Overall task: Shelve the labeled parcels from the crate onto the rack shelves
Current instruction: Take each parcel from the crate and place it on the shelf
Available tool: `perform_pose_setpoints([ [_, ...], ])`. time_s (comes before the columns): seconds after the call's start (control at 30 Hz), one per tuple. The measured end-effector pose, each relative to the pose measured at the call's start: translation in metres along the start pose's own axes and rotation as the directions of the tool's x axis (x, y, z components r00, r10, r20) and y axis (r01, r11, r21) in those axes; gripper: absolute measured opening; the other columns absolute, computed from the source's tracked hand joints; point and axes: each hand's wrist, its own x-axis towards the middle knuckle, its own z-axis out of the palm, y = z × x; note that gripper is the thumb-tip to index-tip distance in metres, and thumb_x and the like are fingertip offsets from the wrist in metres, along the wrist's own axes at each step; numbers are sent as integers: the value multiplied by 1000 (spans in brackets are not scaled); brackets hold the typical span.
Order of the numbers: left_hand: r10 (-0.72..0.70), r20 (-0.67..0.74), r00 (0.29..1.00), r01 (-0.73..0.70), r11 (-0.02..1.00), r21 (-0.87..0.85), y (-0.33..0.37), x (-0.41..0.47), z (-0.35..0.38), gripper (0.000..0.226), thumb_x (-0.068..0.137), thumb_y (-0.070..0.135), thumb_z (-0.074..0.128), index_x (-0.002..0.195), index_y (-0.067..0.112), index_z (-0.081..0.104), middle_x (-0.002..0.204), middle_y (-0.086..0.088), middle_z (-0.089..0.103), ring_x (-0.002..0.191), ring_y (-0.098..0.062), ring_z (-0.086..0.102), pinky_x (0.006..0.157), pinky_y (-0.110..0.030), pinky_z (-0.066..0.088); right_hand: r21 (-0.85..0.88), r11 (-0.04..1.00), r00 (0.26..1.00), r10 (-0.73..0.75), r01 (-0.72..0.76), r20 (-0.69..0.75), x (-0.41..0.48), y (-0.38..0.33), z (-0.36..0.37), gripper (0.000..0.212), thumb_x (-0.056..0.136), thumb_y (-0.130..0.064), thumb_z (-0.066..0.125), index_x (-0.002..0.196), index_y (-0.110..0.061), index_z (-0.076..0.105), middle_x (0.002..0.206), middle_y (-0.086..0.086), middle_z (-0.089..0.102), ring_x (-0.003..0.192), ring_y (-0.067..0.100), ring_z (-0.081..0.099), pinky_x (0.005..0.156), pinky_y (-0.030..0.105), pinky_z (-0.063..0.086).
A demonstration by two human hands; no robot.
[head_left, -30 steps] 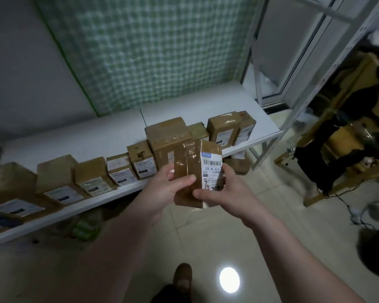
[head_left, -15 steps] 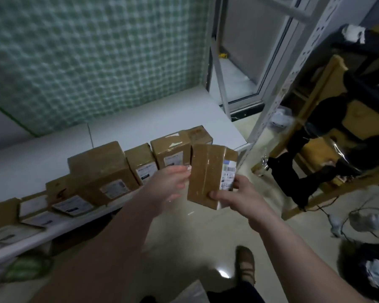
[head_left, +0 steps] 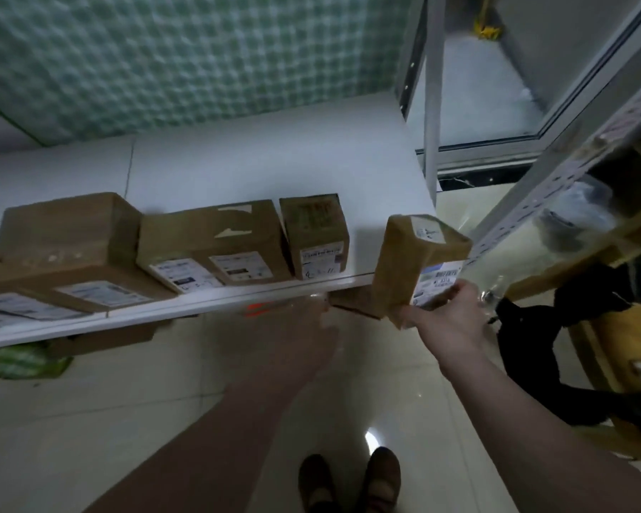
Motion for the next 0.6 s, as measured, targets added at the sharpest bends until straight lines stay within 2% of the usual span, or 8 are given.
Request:
perform_pose_setpoints([
  [0.07,138,-38,990,-117,934,336,-7,29,19,78,74,47,12,138,19,48,138,-4,48,131,-24,41,109,-37,29,6,998,997,-61,62,-39,25,10,17,78,57,-13,90,118,-16,42,87,-11,56,82,14,56,58,21,40],
  [0.13,335,-103,936,-225,800,556,-12,51,33,51,83,30,35,127,17,58,134,-8,53,130,-32,43,108,-50,33,40,993,992,-105,109,-76,48,20,36,81,58,-19,93,120,-13,41,96,-7,57,86,13,56,66,21,42],
  [0.17,464,-125,877,-284,710,645,-14,59,40,42,84,21,44,122,16,62,131,-9,57,128,-35,46,106,-56,36,55,990,989,-122,127,-86,56,23,45,82,59,-22,93,121,-11,41,100,-5,57,88,13,55,69,21,42],
  [0.23,682,-21,731,-413,466,783,-19,75,52,42,83,14,39,116,11,66,125,-11,62,124,-35,49,102,-60,37,60,983,981,-168,174,-97,74,29,62,79,60,-24,93,118,-12,40,101,-4,55,89,12,54,69,19,40],
  [0.3,769,123,627,-479,256,840,-29,90,63,45,85,12,34,115,10,67,126,-10,62,124,-32,49,103,-56,39,53,975,973,-209,215,-94,88,31,76,74,62,-24,92,112,-18,37,97,-9,53,88,10,53,67,16,39],
  [0.4,768,287,573,-493,44,869,-36,112,71,50,86,12,29,113,12,71,126,-8,64,121,-26,56,98,-46,48,50,964,962,-254,260,-99,103,36,94,75,61,-31,91,108,-26,33,95,-12,53,89,12,56,74,29,48],
  [0.5,821,279,498,-519,24,855,-40,135,77,52,90,4,25,109,9,74,120,-9,67,115,-25,61,91,-46,53,46,953,952,-297,300,-73,112,44,104,77,61,-33,91,109,-29,32,105,-8,57,94,12,58,80,35,53],
  [0.6,846,243,475,-506,36,862,-49,151,84,54,92,2,21,114,9,70,124,-10,65,118,-25,59,96,-49,49,8,933,933,-359,359,-18,117,53,103,80,62,-31,91,121,-22,38,107,-12,55,95,6,55,77,20,48],
])
